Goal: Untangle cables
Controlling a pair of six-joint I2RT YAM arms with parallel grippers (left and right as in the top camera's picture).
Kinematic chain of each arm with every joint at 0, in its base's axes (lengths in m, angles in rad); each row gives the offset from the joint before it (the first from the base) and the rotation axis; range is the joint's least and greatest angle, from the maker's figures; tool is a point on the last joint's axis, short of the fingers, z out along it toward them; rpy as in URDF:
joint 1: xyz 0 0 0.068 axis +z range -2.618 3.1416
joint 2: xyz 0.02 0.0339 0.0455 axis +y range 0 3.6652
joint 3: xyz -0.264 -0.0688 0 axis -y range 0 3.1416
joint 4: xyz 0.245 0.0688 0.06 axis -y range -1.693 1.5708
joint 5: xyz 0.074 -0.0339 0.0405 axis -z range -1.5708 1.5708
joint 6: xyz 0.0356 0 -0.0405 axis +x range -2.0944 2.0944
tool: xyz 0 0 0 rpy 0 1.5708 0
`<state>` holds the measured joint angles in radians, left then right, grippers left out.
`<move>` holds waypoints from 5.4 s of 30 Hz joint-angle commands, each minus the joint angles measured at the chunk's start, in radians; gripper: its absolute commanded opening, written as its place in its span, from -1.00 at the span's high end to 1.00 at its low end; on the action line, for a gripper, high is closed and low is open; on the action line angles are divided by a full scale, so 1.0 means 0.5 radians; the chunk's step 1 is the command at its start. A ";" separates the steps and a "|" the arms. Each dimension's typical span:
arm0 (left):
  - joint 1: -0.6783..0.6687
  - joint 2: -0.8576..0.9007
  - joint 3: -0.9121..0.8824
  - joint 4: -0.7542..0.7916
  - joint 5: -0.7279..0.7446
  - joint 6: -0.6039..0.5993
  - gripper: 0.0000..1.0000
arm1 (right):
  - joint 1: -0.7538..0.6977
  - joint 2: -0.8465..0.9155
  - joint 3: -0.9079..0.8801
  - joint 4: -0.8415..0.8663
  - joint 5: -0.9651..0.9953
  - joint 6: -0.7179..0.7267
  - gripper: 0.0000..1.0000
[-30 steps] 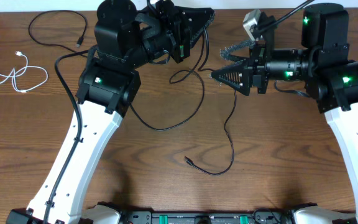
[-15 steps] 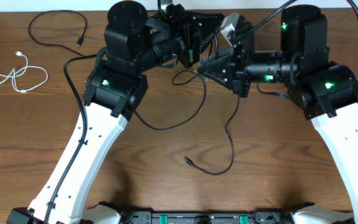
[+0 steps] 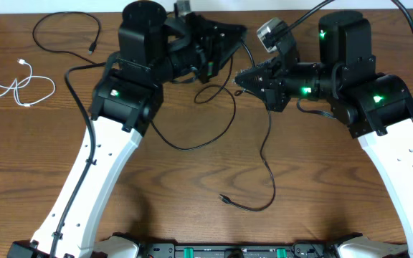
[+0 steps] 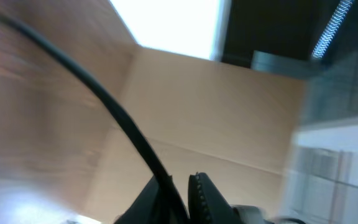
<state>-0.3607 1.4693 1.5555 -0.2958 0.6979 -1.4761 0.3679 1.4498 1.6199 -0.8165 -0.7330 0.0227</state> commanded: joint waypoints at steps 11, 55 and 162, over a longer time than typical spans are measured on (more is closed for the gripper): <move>0.024 -0.036 0.013 -0.365 0.021 0.446 0.16 | 0.008 -0.001 0.005 0.030 0.099 0.165 0.97; -0.094 -0.021 0.013 -0.198 0.135 0.137 0.16 | 0.093 0.003 0.005 -0.067 0.085 0.076 0.98; 0.833 -0.050 0.013 -1.376 0.130 0.651 0.85 | -0.348 0.002 0.005 -0.465 0.370 0.233 -0.99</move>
<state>-0.0250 1.4696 1.5555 -0.9386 0.7601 -1.2652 0.2028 1.4502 1.6199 -1.0439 -0.5446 0.1417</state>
